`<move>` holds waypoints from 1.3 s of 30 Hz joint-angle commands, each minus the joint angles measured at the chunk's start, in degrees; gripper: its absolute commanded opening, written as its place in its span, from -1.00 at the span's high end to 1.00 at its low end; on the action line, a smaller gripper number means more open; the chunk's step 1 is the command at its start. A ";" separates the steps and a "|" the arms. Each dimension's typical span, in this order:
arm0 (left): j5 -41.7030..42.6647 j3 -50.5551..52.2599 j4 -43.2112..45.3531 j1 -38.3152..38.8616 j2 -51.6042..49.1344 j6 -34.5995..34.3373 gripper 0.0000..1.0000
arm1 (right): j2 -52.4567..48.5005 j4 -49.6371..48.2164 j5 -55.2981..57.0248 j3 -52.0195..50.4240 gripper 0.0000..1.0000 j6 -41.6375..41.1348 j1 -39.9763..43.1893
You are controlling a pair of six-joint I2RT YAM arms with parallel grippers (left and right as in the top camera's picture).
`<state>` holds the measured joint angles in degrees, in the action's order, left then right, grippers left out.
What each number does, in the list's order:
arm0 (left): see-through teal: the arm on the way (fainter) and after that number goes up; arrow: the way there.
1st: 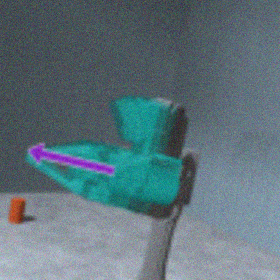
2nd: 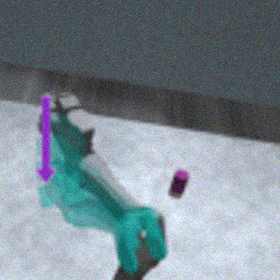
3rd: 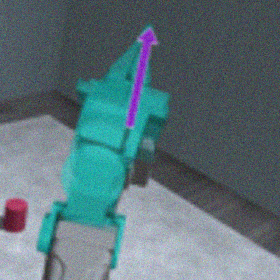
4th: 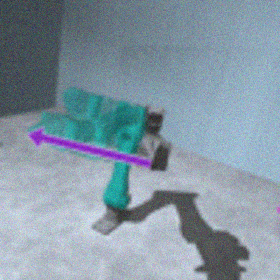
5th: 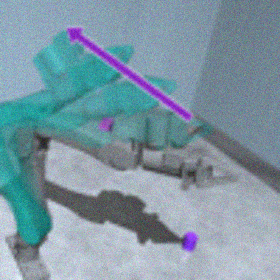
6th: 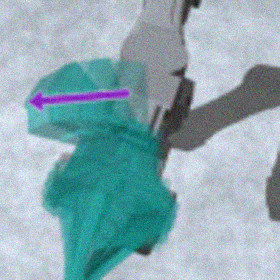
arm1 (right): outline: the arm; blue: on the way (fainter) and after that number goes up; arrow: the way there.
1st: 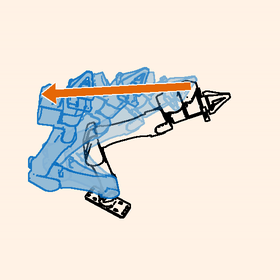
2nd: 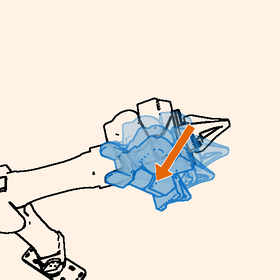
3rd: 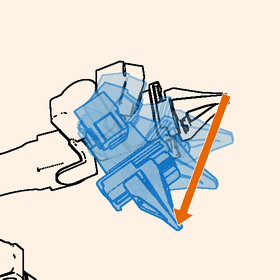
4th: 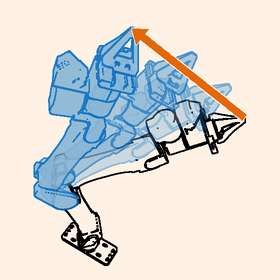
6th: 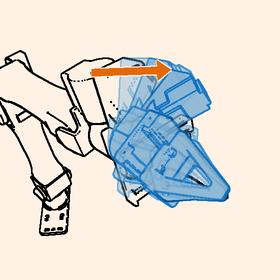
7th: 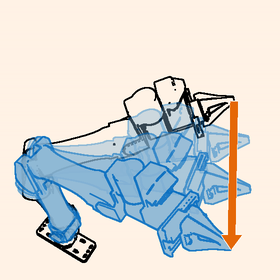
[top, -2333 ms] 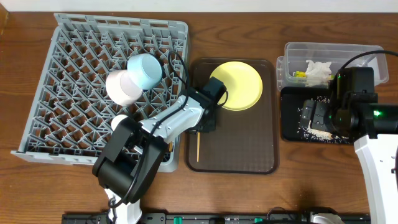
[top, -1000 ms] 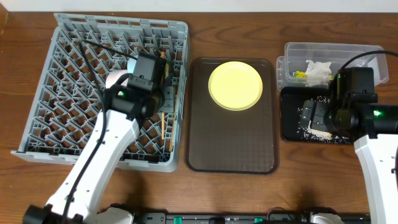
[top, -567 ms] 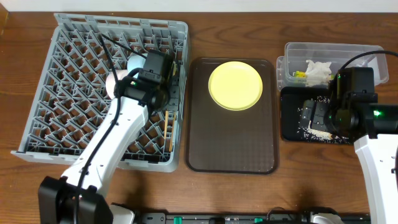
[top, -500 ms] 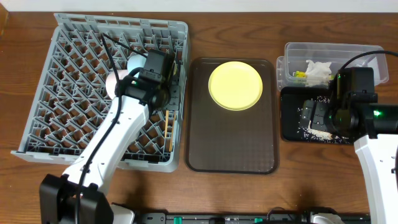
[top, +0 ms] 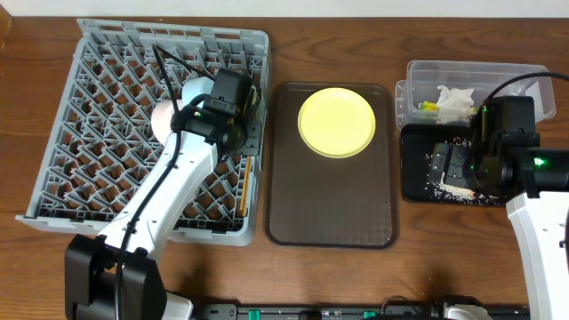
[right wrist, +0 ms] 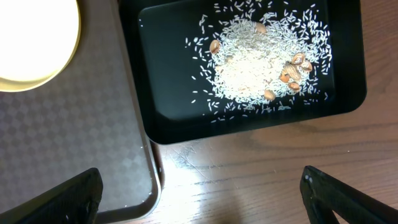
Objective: Sort waste into correct bins and load items into the dishwasher
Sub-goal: 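Carry the second chopstick left into the rack and release, then reach the left gripper to the yellow plate and grasp its rim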
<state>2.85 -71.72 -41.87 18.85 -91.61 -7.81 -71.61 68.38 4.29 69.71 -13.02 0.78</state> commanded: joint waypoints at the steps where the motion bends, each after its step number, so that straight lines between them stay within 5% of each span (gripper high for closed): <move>1: 4.15 -1.84 1.66 0.39 3.21 0.33 0.17 | 0.46 0.04 -0.26 0.72 -0.99 -0.02 0.55; 12: 8.46 -1.57 16.13 11.21 -0.50 8.79 -0.40 | 0.46 0.00 -0.24 0.72 -0.99 -0.04 0.55; 23: 8.48 -1.57 25.62 20.39 -16.06 18.03 -0.42 | 0.46 -0.02 -0.24 0.72 -0.98 -0.02 0.55; 32: 8.04 -1.57 30.03 21.42 -23.37 18.51 -0.47 | 0.46 0.22 -0.26 0.72 -0.98 -0.02 0.55; 39: 8.11 -1.57 26.86 21.75 -24.57 18.38 -0.28 | 0.46 0.17 -0.26 0.72 -0.99 -0.02 0.55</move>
<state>10.74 -72.29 -13.91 40.47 -115.79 9.63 -71.61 68.42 4.29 69.71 -13.04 0.78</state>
